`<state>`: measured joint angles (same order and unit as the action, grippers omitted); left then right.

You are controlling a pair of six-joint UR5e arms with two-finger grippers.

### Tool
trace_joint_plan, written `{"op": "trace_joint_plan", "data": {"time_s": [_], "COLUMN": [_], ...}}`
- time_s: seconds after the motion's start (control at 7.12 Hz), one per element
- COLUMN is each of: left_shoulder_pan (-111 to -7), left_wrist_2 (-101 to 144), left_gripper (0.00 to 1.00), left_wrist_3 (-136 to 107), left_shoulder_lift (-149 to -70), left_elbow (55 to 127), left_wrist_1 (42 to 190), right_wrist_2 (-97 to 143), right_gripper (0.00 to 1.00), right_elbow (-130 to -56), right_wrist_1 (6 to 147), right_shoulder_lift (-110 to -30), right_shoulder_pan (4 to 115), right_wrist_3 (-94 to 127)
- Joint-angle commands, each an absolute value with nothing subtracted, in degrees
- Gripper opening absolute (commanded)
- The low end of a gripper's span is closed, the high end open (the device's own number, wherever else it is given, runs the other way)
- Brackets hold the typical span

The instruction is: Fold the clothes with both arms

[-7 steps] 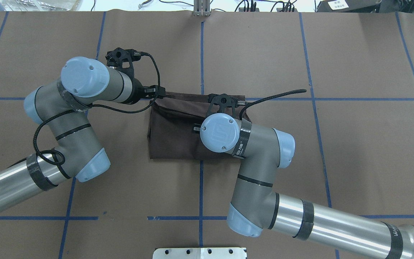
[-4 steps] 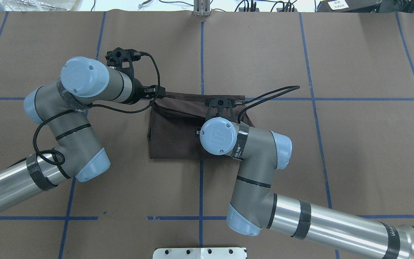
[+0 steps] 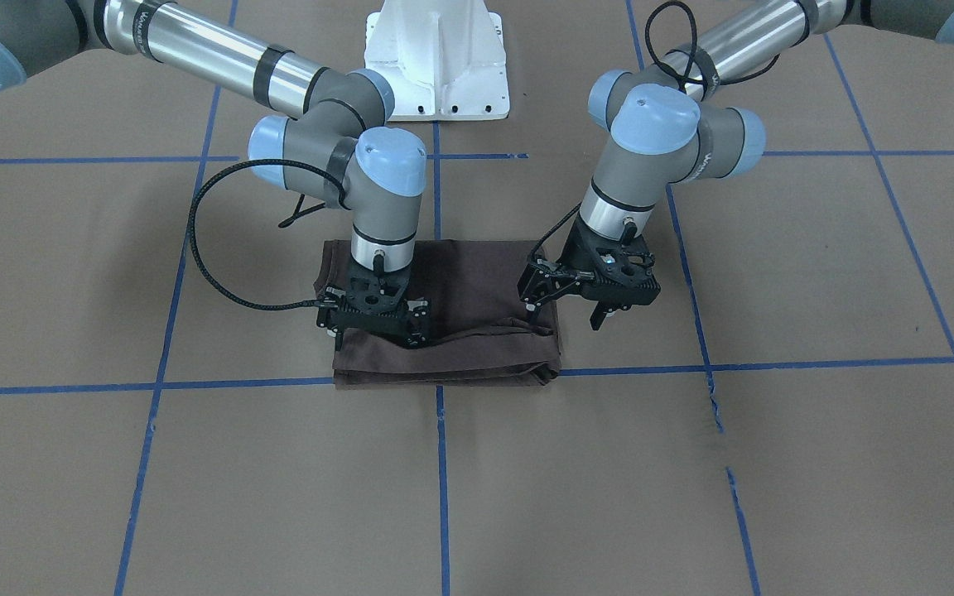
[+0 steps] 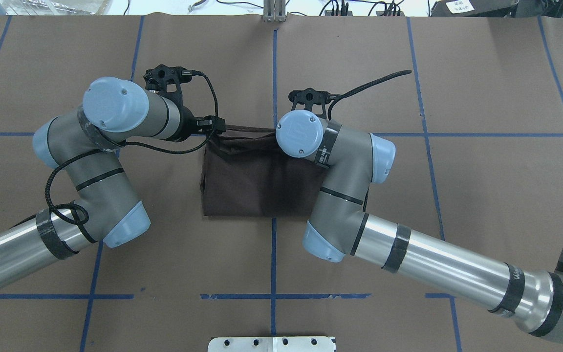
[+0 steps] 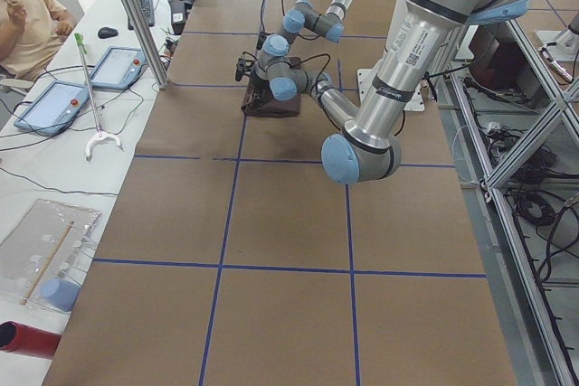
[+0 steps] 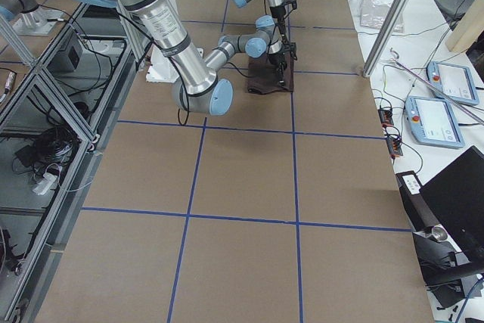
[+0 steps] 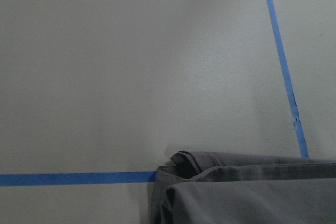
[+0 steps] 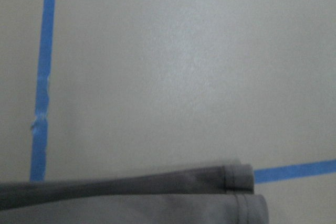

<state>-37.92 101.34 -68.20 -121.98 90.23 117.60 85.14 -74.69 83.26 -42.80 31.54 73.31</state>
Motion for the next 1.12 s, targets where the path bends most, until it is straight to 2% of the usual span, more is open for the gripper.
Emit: {"op": "trace_joint_plan", "data": {"time_s": [0.0, 0.28, 0.56, 0.98], "left_shoulder_pan": [-37.88, -37.44, -33.95, -32.08], "left_wrist_2": [101.34, 101.25, 98.29, 95.71], "left_gripper": [1.0, 1.0, 1.0, 1.0], "left_wrist_3": [-68.2, -68.73, -68.91, -68.82], "left_shoulder_lift": [-121.99, -122.51, -123.05, -125.94], "left_elbow": [90.18, 89.57, 88.77, 84.03], "left_wrist_1": [117.6, 117.16, 116.54, 116.54], "right_wrist_2": [88.67, 99.53, 99.76, 99.76], "right_gripper": [1.0, 1.0, 1.0, 1.0], "right_elbow": [-67.53, -66.44, -70.29, -70.84], "right_wrist_1": [79.84, 76.82, 76.9, 76.9], "right_shoulder_lift": [-40.44, -39.82, -40.51, -40.87], "right_shoulder_pan": [38.73, 45.06, 45.0, 44.91], "right_wrist_3": [70.41, 68.74, 68.73, 68.73]}}
